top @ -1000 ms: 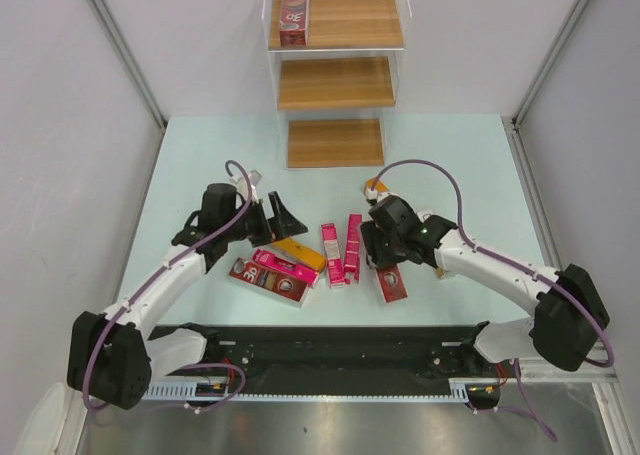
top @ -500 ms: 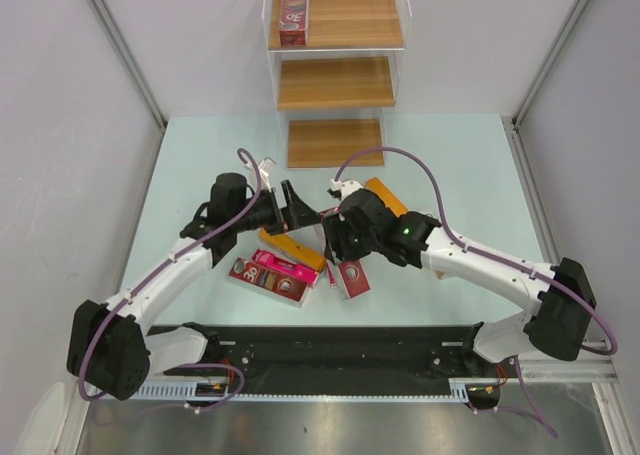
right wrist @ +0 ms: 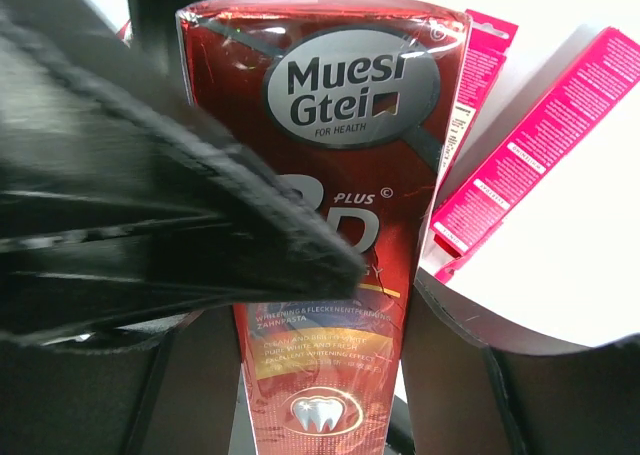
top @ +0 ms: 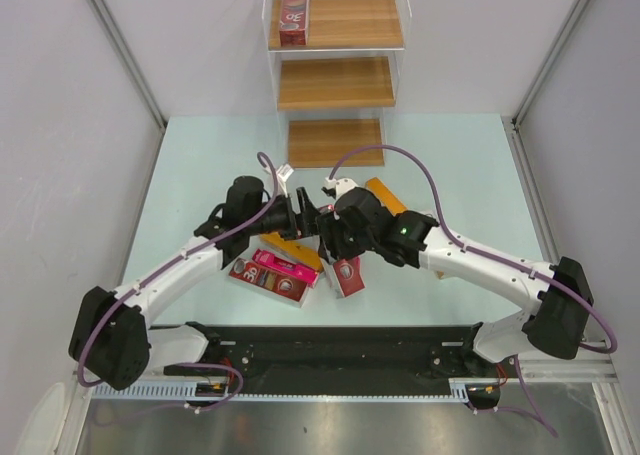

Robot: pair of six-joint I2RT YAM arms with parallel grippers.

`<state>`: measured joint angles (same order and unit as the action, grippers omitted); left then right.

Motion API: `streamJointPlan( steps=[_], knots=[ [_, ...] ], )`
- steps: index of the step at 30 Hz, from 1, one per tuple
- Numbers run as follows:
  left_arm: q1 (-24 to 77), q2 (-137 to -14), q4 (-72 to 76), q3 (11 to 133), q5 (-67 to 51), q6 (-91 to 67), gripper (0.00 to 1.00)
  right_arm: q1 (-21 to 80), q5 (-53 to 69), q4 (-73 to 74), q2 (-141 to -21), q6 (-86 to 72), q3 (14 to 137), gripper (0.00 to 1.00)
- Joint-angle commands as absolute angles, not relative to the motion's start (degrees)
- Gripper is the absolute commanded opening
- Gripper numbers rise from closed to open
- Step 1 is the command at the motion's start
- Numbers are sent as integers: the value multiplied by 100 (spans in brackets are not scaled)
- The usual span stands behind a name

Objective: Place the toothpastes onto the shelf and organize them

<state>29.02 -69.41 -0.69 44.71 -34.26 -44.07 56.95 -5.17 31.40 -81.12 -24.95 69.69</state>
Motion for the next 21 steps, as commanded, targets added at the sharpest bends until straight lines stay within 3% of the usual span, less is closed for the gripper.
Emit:
streamJointPlan(
  steps=[1, 3, 9, 14, 16, 21],
  knots=[
    [3023, -6961, 351, 4641, -3428, -4570, 77, 5722, -624, 2769, -8015, -2487, 7277, 49],
    [3023, -6935, 361, 4623, -3366, -4605, 75, 5713, -607, 2734, -8007, -2487, 7286, 50],
    [3023, -6891, 360, 4676, -3252, -4649, 45, 5730, -554, 2725, -7937, -2444, 7277, 55],
    [2989, -6908, 720, 4562, -3305, -4904, 43, 5730, -449, 2698, -7823, -2329, 7286, 64],
    [2875, -6926, 791, 4562, -3409, -4939, 43, 5730, -448, 2707, -7752, -2320, 7286, 75],
    [2260, -6952, 914, 4763, -3919, -4852, 43, 5643, -273, 2698, -7401, -2311, 7286, 90]
  ],
)
